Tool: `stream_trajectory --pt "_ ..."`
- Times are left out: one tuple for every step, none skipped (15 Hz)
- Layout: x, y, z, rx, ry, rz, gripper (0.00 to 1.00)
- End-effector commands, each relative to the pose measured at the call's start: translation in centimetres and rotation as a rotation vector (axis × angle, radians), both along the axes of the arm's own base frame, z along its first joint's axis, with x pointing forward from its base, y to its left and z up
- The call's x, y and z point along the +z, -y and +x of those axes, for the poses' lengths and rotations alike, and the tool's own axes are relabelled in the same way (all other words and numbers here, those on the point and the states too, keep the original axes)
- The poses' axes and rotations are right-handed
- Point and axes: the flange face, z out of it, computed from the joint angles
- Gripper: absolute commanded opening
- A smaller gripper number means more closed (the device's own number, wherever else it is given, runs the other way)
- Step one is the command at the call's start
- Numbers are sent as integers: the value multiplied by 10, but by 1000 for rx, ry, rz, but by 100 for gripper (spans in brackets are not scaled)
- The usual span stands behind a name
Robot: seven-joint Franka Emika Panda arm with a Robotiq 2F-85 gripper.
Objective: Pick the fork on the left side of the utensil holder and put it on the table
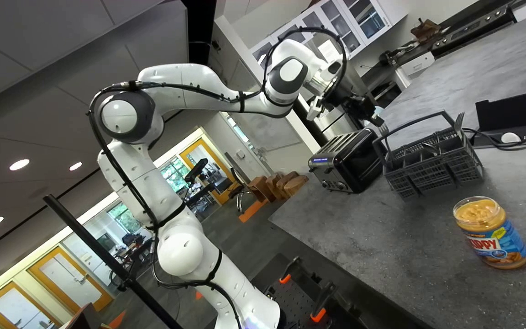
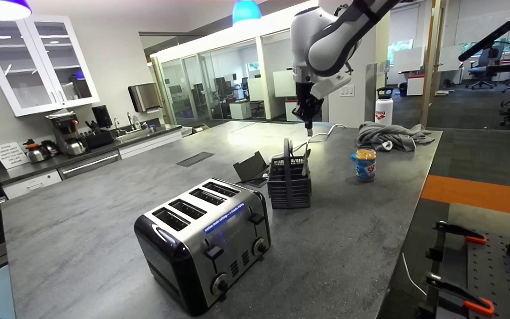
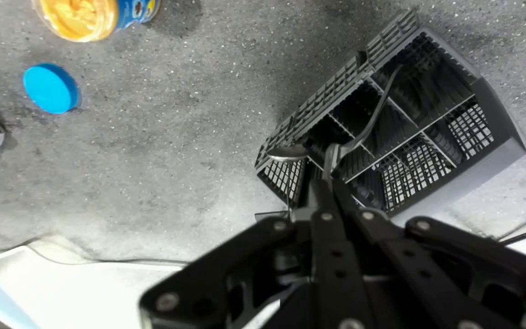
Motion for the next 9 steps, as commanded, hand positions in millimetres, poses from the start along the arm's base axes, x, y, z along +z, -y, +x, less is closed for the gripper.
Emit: stream_trajectory --pt "39 -10 -25 38 6 -9 1" --pt "45 -14 -32 62 18 2 1" --pt "50 -16 -39 83 31 7 1" --pt "52 -20 -47 113 39 18 1" --pt "53 -23 -56 140 47 33 1" --pt "52 -26 -65 169 48 57 1" --pt "50 -29 -74 198 57 83 1" --pt "47 -31 -83 228 60 116 1" --pt "43 -33 -91 256 67 144 1"
